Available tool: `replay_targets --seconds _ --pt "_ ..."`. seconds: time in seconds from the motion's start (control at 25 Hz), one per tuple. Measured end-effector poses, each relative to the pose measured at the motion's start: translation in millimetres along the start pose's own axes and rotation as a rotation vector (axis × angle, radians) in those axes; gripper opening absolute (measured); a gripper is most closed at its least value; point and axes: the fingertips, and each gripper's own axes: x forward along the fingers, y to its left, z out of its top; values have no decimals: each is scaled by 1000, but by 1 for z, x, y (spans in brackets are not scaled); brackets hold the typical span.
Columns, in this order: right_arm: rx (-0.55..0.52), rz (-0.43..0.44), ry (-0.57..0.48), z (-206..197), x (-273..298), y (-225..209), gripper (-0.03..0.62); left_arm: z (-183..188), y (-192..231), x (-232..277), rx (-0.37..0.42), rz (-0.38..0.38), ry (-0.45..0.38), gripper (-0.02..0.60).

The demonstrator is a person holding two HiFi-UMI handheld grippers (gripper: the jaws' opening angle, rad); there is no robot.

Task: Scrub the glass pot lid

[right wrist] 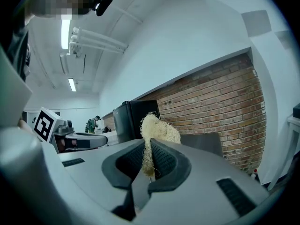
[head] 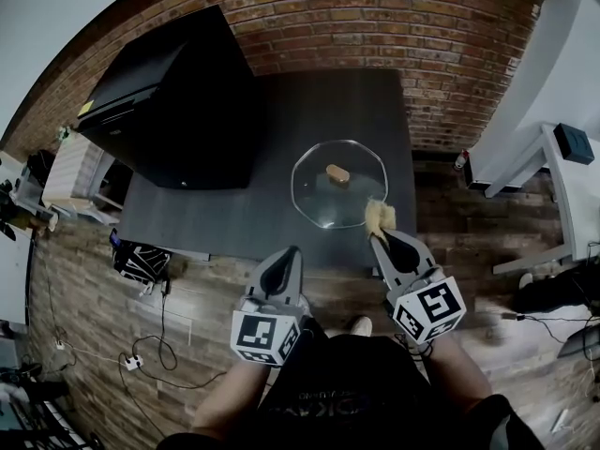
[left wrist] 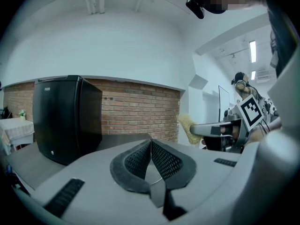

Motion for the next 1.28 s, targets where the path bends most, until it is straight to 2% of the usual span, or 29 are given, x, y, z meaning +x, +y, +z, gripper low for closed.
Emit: replay_targets --seconds 0.28,0.56,0.92,1.28 --pt "26 -22 12 -9 20 -11 41 -9 22 22 -4 1 23 32" --pt "39 -83 36 -10 56 -19 41 -23 58 55 7 -41 81 32" --pt "75 -160 85 -26 110 -33 41 -47 103 108 5 -115 158 32" --pt "126 -214 159 -62 166 -35 41 -95 138 158 19 -203 271 33"
